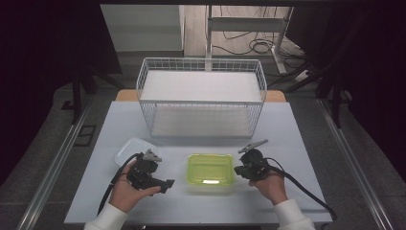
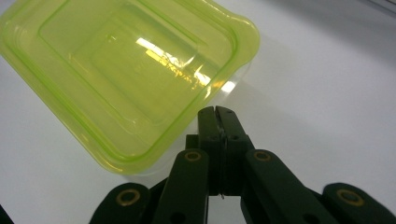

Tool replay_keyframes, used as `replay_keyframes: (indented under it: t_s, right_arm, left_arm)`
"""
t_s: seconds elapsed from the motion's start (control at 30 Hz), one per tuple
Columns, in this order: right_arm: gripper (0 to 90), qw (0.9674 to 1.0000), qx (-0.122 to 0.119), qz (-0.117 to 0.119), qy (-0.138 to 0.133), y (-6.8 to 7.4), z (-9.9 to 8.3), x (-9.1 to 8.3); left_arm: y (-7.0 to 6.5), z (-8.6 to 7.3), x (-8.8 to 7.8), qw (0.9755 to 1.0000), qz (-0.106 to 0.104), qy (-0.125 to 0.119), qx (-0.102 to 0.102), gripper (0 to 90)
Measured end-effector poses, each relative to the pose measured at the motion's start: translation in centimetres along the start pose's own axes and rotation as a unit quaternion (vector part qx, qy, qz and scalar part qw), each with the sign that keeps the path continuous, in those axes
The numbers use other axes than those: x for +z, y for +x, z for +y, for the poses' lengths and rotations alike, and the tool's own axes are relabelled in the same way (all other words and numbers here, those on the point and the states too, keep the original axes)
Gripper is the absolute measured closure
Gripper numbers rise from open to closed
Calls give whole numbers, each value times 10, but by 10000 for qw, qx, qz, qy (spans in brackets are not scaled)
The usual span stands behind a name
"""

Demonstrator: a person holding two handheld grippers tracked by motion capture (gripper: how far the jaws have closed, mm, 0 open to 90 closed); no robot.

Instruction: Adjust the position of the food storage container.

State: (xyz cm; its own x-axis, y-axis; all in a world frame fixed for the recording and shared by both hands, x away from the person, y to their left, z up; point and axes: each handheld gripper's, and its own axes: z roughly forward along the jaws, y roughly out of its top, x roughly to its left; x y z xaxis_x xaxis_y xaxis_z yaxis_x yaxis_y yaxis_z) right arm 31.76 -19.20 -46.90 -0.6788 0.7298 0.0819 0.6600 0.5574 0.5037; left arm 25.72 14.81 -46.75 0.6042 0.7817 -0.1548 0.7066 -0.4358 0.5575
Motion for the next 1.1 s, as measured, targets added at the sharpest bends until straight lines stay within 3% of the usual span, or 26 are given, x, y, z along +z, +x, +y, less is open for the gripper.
replay_keyframes:
  t_s: [0.2,0.47,0.63,0.77,0.93,1.1]
  right_arm:
    - [889,9998,-205,-26,-36,8,2,3]
    - [882,9997,-209,-111,-62,6,1,1]
    - [596,9992,-30,-94,-391,-2,-2,-11]
    - [457,9982,119,-167,-555,-4,-6,-17]
    - [394,9975,111,-149,-678,-3,-7,-20]
    - [326,9963,278,104,-800,-1,-8,-25]
  left_arm:
    - [0,0,0,10000,-4,1,14,169]
    - [2,-1,-2,10000,-11,-33,-38,169]
    - [2,-1,-2,9999,-7,-63,-87,169]
    - [2,-1,-2,9999,-10,-71,-109,169]
    - [2,-1,-2,9999,-12,-77,-120,168]
    - [4,0,-5,9995,-71,-153,-261,167]
